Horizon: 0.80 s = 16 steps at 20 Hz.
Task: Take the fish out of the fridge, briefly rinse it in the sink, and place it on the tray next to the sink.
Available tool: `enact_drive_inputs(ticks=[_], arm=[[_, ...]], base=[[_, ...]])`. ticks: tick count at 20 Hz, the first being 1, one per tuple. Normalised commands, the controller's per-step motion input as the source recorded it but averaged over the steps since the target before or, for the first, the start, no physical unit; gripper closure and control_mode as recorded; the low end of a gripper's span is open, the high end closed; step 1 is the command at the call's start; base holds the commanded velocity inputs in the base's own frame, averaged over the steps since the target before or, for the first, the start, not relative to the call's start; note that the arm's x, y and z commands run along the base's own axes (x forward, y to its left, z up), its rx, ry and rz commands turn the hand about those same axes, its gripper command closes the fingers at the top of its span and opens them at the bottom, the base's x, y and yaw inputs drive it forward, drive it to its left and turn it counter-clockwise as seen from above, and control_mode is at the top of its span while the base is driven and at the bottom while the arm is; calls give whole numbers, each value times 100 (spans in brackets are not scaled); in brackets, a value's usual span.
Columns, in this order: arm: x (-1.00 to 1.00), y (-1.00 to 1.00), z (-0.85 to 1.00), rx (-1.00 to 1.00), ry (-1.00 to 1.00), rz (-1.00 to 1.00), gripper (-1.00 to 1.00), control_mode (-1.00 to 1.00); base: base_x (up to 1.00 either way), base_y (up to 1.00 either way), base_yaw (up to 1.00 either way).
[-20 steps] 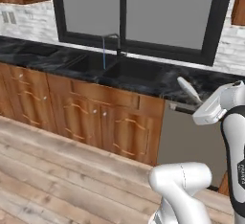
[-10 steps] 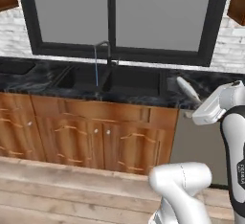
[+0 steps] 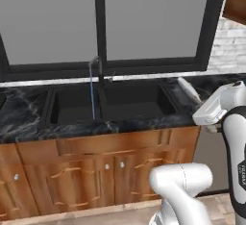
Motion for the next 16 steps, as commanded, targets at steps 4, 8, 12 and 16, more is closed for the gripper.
enact_drive_inputs(ticks=[4,8,12,16], arm=[[0,0,0,0,0,0,100,100],[0,0,0,0,0,0,100,100],[0,0,0,0,0,0,100,100],[0,0,0,0,0,0,100,100]], base=[[98,100,-49],[64,68,-37],[71,26,-27],[19,23,-16]])
